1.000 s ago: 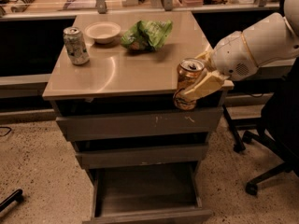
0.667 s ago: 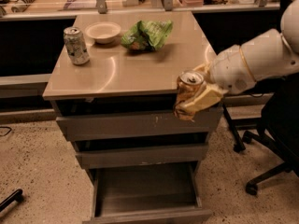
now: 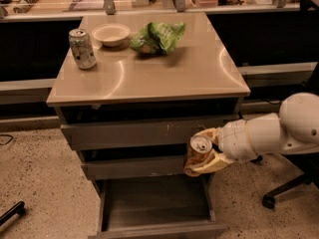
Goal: Place orange can into bottom drawer
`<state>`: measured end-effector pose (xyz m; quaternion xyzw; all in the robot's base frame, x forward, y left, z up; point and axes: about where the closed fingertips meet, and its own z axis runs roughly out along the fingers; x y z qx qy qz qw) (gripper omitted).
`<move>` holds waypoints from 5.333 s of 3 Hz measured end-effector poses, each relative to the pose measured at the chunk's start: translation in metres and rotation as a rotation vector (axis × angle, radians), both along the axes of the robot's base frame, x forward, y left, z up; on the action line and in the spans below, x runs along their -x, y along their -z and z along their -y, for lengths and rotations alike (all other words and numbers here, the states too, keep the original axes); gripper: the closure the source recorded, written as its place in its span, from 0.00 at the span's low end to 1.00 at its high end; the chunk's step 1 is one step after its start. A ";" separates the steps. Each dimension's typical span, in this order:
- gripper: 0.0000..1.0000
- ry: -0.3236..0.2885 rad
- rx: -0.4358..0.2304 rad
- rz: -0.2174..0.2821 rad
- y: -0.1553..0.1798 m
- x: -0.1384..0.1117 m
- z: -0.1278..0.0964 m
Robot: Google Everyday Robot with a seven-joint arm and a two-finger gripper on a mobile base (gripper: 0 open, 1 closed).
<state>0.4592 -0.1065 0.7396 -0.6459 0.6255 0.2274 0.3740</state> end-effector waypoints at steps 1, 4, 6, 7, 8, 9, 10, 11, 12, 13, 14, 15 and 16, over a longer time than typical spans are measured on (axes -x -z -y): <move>1.00 -0.046 -0.013 -0.116 0.095 0.024 -0.005; 1.00 -0.173 0.007 -0.063 0.204 0.011 -0.033; 1.00 -0.230 -0.023 -0.087 0.300 -0.001 -0.061; 1.00 -0.231 -0.020 -0.084 0.299 -0.001 -0.060; 1.00 -0.199 0.009 -0.084 0.319 -0.003 -0.053; 1.00 -0.140 0.038 -0.046 0.353 -0.012 -0.040; 1.00 -0.070 0.032 0.010 0.400 -0.031 -0.028; 1.00 -0.070 0.031 0.010 0.401 -0.031 -0.029; 1.00 -0.067 0.050 0.018 0.432 -0.043 -0.029; 1.00 -0.073 0.070 0.018 0.478 -0.064 -0.032; 1.00 -0.066 0.085 0.022 0.518 -0.086 -0.032; 1.00 -0.043 0.107 -0.003 0.551 -0.100 -0.027; 1.00 -0.012 0.126 -0.047 0.576 -0.107 -0.021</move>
Offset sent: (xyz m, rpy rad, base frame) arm -0.0174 0.0019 -0.0688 0.0003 0.0738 0.0344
